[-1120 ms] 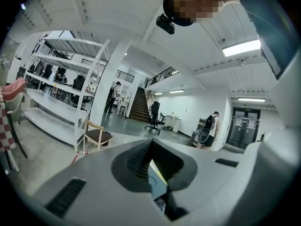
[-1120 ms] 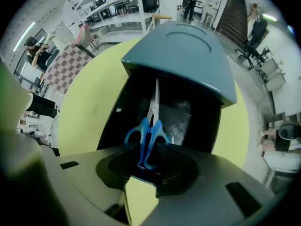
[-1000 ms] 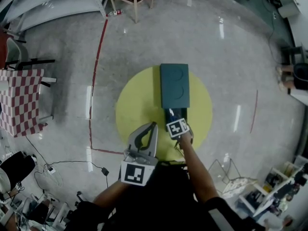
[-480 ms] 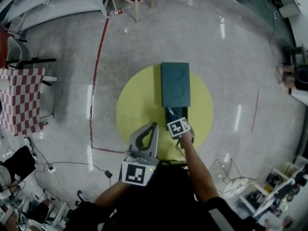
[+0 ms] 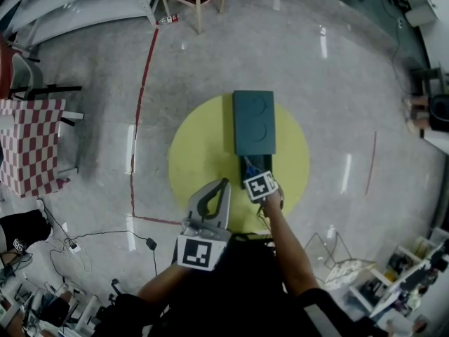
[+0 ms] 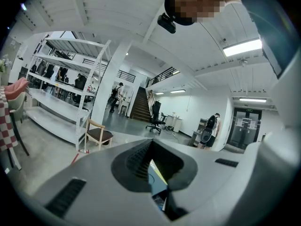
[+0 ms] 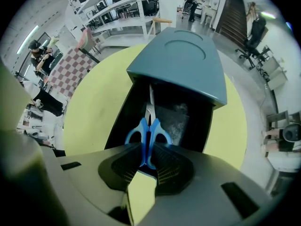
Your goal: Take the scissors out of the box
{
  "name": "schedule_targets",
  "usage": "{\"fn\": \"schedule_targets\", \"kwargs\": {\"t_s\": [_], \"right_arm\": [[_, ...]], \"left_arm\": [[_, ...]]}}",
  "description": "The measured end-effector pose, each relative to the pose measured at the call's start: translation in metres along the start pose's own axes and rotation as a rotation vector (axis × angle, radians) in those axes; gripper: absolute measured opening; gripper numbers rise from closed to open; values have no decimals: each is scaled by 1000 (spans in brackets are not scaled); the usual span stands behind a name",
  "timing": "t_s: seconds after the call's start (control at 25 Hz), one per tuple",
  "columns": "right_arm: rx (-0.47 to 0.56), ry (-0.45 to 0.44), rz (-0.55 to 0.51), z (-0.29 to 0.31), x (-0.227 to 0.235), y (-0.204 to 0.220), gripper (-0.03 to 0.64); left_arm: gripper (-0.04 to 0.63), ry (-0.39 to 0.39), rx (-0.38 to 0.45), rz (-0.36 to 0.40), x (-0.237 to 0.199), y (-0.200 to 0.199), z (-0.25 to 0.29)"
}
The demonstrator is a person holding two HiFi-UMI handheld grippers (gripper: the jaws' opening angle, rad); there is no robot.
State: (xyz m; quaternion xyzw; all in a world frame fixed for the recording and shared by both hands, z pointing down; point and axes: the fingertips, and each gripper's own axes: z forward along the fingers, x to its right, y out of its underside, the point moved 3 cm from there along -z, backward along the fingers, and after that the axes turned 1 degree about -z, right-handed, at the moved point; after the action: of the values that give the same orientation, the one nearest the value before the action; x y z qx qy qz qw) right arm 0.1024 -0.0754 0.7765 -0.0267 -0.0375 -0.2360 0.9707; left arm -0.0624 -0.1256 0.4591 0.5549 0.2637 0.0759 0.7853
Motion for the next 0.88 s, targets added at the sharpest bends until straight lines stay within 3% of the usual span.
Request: {"fn": "schedule_targets", "kwargs": {"t_s": [0.88], "right_arm": [[27,8,10,-23,-2,24,74]], "left_arm": [[0,14,21,9,21,5,-19]]}}
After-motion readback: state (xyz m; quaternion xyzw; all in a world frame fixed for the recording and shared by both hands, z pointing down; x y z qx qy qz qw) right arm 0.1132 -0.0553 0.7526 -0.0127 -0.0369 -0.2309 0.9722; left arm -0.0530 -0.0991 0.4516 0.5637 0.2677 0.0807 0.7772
